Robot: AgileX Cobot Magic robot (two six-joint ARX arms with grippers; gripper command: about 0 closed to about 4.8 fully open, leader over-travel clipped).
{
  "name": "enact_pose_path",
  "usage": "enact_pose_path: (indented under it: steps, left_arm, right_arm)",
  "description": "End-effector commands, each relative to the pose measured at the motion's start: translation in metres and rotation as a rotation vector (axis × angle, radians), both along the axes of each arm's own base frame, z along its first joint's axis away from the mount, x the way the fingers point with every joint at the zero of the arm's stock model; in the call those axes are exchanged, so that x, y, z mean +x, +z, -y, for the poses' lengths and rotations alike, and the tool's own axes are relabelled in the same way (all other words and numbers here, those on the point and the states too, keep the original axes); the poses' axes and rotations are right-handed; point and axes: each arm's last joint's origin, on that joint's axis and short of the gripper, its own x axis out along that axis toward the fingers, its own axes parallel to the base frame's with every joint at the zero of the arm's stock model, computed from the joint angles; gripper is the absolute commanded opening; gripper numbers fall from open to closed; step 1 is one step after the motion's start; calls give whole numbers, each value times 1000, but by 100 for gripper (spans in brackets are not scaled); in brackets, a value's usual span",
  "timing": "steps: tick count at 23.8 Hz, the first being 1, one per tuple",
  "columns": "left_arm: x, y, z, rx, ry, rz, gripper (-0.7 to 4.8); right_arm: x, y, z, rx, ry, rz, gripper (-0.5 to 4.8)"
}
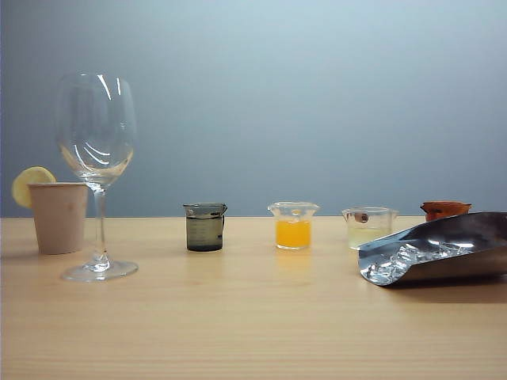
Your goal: Pick up the ice scoop on the desk filled with ice cubes, pour the ice into the goblet, and finally put the scoop back on the table.
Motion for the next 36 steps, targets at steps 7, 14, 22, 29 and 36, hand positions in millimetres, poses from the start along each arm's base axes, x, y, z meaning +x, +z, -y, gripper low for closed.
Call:
enact_pose_path:
  steps: [7, 14, 22, 29, 36]
  left_arm:
    - [25, 99, 30, 136, -276, 49, -6]
    - [43, 90, 60, 160, -503, -92, -6]
    - [51, 69, 107, 241, -741, -214, -6]
    - [52, 65, 114, 269, -769, -223, -6]
    - [52, 65, 114, 274, -770, -222, -6]
  right_arm:
    - [71, 20, -7, 249, 104, -289, -4]
    - [99, -20, 8, 446, 5, -343, -4]
    - [117, -82, 27, 585, -9, -429, 11]
    - [142, -96, 32, 571, -8, -372, 463]
    - [166, -122, 37, 602, 4, -329, 462]
